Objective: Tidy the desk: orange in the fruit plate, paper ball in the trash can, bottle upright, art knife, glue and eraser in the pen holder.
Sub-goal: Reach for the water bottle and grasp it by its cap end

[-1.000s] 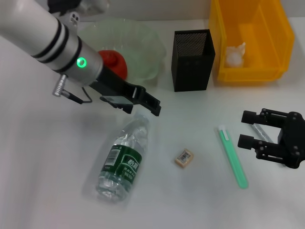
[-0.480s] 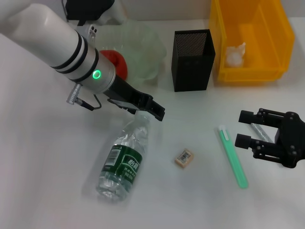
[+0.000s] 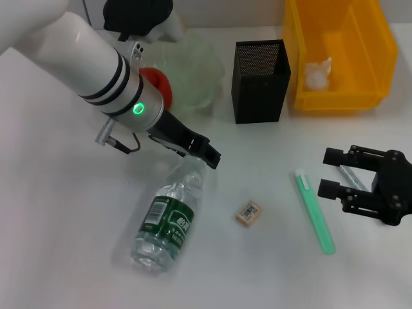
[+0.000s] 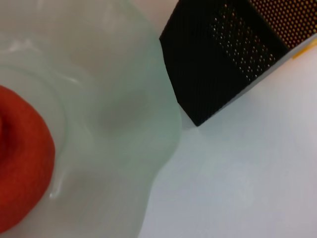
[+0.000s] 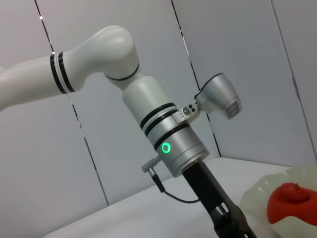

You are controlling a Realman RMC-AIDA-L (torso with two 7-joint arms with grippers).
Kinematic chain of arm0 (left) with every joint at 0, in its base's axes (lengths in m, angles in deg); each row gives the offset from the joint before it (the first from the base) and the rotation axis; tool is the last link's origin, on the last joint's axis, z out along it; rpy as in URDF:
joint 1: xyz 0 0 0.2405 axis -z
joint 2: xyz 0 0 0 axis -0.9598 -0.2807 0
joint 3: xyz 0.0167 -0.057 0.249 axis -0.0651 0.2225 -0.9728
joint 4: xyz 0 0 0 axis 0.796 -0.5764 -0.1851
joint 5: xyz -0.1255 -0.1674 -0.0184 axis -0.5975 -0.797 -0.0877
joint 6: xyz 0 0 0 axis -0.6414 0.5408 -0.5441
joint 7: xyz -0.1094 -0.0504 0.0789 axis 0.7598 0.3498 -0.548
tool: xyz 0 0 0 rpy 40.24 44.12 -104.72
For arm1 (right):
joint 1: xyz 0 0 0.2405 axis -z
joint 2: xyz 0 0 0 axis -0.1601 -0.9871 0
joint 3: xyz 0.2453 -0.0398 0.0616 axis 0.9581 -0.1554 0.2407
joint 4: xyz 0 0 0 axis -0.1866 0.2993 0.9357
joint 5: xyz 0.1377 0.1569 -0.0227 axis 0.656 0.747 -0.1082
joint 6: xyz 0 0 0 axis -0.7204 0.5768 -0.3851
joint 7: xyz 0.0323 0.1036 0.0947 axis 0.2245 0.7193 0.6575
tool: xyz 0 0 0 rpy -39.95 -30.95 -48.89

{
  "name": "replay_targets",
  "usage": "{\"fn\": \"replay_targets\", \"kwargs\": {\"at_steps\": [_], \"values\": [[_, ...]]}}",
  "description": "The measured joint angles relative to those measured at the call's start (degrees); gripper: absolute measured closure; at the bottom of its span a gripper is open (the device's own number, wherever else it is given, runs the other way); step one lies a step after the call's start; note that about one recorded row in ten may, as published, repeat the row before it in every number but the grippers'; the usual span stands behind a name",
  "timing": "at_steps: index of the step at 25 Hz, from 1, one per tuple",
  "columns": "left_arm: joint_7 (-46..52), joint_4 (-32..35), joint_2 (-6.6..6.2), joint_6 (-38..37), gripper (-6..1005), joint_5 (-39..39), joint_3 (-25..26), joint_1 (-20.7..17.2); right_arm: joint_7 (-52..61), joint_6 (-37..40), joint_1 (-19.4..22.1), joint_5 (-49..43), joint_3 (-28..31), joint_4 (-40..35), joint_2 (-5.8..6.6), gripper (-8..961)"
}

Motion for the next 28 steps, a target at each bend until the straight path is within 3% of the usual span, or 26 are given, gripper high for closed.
{"fn": "replay_targets", "kwargs": {"at_steps": [2,12,15,19,23,27,28], "values": [[-1.1,0.2,0.0,0.1,286,0.4,-0.5,-0.5,0.0,-0.1,0.0,0.1,0.0,0.0,0.01,300],[-1.3,3.5,-0.11,-0.2,510,0.4,-1.8,-2.1,-0.6,-0.4,0.0,0.4,0.2,0.0,0.01,301],[-1.7,4.7,-0.22,-0.3,528,0.3,-2.0,-2.8,-0.6,-0.6,0.0,0.4,0.2,0.0,0.01,301],[-5.2,11.4,-0.3,-0.7,554,-2.2,-1.6,-6.8,-0.6,-0.6,0.1,0.5,0.2,0.1,0.01,301],[-12.9,18.8,-0.46,-0.4,583,-9.9,-0.5,-12.9,-0.6,-0.3,0.0,0.6,1.0,1.6,0.07,301],[-23.2,21.2,-0.53,-0.1,634,-18.5,4.1,-19.1,-0.6,-0.1,0.0,0.6,2.1,2.1,0.02,301],[-23.2,21.2,-0.53,-0.1,653,-18.5,4.1,-19.1,-0.6,-0.1,0.0,0.6,2.1,2.1,0.02,301]]}}
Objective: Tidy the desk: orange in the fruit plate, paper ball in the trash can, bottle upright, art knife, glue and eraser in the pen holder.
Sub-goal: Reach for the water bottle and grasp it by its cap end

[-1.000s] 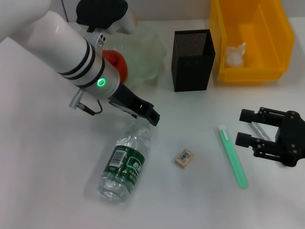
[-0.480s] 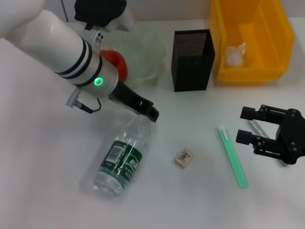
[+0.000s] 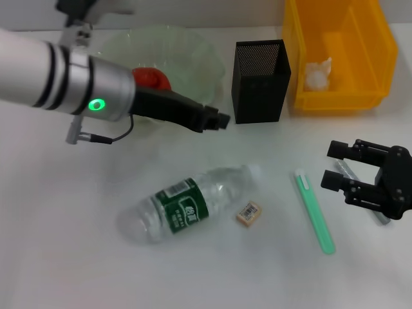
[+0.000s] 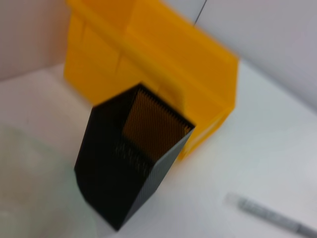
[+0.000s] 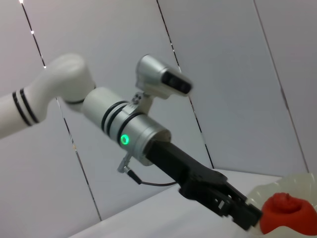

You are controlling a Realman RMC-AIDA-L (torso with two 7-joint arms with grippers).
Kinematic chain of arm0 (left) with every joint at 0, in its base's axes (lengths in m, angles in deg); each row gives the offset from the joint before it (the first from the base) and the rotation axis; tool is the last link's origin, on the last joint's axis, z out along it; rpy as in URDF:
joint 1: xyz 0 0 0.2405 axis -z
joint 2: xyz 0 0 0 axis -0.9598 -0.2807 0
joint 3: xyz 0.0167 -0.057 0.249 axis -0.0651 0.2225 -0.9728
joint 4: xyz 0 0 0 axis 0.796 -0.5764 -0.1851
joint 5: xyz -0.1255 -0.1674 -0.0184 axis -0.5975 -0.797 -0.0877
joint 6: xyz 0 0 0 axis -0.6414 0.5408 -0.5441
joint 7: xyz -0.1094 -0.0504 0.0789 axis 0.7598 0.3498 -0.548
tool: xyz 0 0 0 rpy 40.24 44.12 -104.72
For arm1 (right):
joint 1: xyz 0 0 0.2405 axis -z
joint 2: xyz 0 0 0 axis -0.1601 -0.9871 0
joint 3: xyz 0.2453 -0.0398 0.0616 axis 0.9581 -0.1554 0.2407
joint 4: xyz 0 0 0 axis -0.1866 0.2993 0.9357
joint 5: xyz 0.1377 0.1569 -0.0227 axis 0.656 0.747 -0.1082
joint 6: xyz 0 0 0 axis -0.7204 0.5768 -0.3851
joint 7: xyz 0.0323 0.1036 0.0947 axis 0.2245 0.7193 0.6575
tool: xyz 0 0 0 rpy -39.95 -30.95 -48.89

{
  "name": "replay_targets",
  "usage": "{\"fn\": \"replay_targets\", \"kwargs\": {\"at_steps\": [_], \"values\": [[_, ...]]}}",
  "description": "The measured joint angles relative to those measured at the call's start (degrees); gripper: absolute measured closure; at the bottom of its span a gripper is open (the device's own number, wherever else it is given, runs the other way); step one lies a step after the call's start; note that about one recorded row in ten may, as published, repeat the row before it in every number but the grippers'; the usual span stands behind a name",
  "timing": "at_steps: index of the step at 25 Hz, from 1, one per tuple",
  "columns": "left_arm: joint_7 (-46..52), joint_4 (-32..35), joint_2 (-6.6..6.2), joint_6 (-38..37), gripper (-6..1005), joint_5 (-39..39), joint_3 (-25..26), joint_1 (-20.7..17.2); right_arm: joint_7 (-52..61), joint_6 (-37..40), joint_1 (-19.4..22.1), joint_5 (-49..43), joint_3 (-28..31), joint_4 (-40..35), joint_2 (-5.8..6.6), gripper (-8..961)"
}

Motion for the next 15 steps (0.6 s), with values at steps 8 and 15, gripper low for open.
{"fn": "replay_targets", "kwargs": {"at_steps": [8,15], "values": [[-5.4,0.0,-0.28,-2.9,801,-5.2,4.3,-2.2,0.4,0.4,0.0,0.7,1.4,0.3,-0.02,300],[0.7,-0.2,-0.41,-8.8,966,0.4,5.5,5.4,0.4,0.3,0.9,0.6,2.5,0.1,0.55,300]]}}
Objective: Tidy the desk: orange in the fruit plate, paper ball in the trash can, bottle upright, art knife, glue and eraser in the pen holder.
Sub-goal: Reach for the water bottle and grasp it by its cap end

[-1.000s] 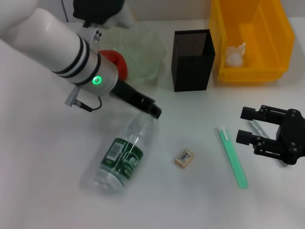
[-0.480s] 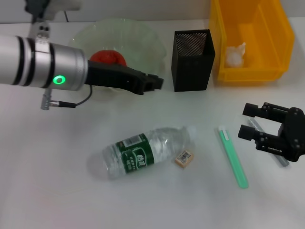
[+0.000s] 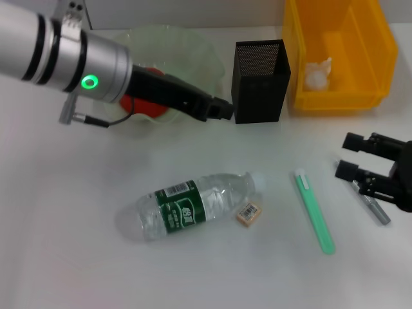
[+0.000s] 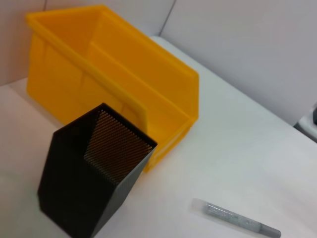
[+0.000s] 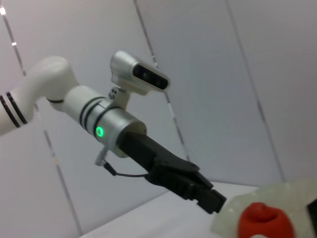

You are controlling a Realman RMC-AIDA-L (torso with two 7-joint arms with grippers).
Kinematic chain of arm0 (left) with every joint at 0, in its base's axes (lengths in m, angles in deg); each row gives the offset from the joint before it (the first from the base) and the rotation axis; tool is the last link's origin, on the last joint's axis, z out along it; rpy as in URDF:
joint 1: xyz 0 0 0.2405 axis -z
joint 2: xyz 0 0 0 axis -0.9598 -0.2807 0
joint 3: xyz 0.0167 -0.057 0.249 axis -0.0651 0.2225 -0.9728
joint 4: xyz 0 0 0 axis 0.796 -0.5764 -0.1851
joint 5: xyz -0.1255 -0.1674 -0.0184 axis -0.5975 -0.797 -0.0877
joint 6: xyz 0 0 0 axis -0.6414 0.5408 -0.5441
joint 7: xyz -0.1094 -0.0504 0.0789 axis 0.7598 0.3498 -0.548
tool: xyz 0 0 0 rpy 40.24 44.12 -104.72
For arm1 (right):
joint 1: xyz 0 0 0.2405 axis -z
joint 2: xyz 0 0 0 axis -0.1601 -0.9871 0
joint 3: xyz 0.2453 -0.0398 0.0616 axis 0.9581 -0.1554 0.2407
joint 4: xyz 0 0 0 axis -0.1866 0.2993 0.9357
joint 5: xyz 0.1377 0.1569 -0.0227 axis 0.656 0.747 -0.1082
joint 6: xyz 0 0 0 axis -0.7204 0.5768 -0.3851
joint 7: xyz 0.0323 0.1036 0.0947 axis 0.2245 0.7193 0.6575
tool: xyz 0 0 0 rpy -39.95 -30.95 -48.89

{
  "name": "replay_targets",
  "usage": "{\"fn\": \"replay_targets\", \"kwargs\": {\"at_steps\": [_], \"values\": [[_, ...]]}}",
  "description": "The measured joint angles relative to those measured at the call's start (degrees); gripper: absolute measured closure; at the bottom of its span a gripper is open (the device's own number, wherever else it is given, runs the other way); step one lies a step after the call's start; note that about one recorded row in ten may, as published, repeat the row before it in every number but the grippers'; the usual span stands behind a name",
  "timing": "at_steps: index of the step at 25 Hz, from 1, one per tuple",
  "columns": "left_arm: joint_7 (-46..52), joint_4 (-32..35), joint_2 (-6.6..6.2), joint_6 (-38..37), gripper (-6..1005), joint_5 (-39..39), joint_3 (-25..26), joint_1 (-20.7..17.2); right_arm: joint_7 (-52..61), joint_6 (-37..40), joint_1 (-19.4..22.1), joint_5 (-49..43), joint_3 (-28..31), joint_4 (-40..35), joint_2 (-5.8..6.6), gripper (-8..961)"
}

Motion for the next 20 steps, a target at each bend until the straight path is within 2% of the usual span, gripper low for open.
{"fn": "replay_targets", "kwargs": {"at_steps": [3,4,5,9,10,12,17,20], "values": [[3.2,0.0,0.18,-0.6,933,2.8,-0.8,3.7,-0.3,-0.7,0.6,-0.2,1.7,0.1,0.17,300],[6.0,-0.4,0.25,-0.8,922,5.1,-2.0,6.5,-0.4,-1.6,1.2,-0.2,2.2,0.2,0.21,300],[6.0,-0.4,0.25,-0.8,883,5.1,-2.0,6.5,-0.4,-1.6,1.2,-0.2,2.2,0.2,0.21,300],[11.3,-2.0,0.71,-1.1,725,9.5,-5.3,12.4,-1.2,-2.8,2.8,0.0,3.1,0.2,0.23,300],[12.0,-2.1,0.81,-1.2,658,10.2,-6.2,13.2,-1.2,-2.8,2.8,0.0,3.1,0.2,0.23,300],[12.9,-2.2,0.92,-1.2,524,11.3,-7.9,14.6,-1.7,-2.9,3.4,0.0,3.5,0.2,0.12,300],[15.1,-2.5,0.94,-0.6,315,12.2,-11.8,15.6,-2.4,-3.1,4.2,0.1,3.8,0.2,-0.11,300],[15.2,-3.4,0.94,-0.3,278,11.8,-14.1,15.6,-2.7,-3.1,4.3,0.1,3.8,0.4,-0.18,301]]}}
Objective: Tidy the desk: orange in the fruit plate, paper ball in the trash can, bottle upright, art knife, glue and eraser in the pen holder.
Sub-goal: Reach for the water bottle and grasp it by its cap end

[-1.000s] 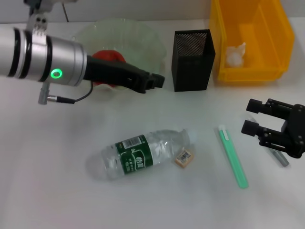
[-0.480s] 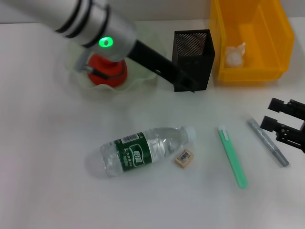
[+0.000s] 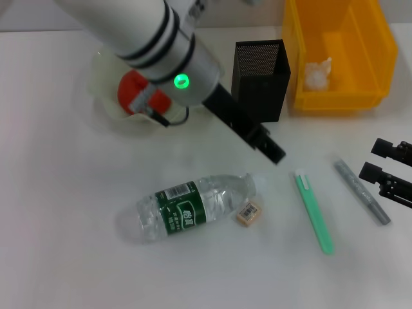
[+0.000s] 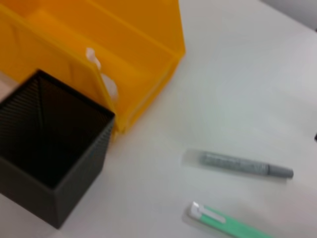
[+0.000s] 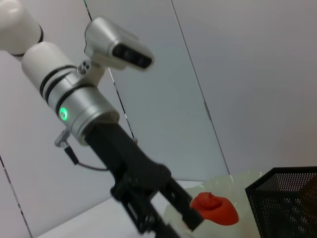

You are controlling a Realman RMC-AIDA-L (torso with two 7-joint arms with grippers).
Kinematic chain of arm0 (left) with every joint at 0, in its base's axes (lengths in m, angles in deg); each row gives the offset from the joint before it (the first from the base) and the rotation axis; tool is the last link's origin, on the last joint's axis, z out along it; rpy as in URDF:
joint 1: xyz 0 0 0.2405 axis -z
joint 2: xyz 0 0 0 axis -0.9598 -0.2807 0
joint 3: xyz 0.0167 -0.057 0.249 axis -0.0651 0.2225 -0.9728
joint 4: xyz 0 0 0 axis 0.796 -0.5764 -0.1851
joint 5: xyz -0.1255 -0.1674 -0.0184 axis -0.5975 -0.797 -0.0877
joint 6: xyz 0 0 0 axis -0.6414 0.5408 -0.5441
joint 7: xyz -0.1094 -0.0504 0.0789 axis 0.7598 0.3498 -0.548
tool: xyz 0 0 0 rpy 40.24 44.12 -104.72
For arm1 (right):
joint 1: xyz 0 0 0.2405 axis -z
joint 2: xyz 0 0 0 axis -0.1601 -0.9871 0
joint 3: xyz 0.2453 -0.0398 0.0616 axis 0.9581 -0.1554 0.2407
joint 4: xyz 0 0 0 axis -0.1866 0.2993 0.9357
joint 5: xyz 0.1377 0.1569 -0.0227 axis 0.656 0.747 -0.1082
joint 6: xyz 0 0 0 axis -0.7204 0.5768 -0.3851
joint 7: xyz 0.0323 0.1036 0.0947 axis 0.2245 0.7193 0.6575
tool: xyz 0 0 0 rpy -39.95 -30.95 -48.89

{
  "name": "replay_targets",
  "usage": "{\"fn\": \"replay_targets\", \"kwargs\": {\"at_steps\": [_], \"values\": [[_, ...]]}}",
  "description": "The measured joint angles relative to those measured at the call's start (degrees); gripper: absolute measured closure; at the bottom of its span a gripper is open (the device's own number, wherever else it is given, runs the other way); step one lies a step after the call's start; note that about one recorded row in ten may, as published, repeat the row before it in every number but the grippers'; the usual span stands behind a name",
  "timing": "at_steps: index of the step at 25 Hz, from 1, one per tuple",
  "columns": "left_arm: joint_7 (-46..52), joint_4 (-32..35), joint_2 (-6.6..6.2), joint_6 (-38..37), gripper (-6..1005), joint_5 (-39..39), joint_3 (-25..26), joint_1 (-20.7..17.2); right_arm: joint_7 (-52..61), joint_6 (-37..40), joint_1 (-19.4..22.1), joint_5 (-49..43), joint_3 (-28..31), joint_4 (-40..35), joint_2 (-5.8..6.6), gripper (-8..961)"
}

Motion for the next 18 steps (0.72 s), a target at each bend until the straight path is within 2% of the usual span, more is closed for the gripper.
{"fn": "replay_targets", "kwargs": {"at_steps": [3,6,8,11,13,18], "values": [[0.0,-0.4,0.0,1.6,242,-1.1,-3.8,-0.6,-0.3,-0.2,-0.1,0.0,0.1,0.3,-0.01,301],[0.0,-0.4,0.0,2.7,205,-1.8,-5.4,-1.0,-0.7,-0.5,-0.3,0.0,0.3,0.4,-0.19,302],[-0.5,-0.9,0.0,5.9,181,-2.2,-9.6,-1.5,-0.7,-0.7,-0.4,0.0,0.5,0.4,-0.34,302],[-0.5,-0.9,0.0,5.9,181,-2.2,-9.6,-1.5,-0.7,-0.7,-0.5,0.0,0.7,0.4,-0.44,302],[-1.1,-2.7,0.0,10.5,182,-2.0,-12.7,-1.7,-0.7,-0.7,-0.4,0.0,0.7,0.4,-0.46,301],[-1.2,-5.2,0.0,12.4,182,-1.8,-14.0,-1.3,-0.7,-0.7,0.1,0.0,0.8,0.4,-0.49,300]]}}
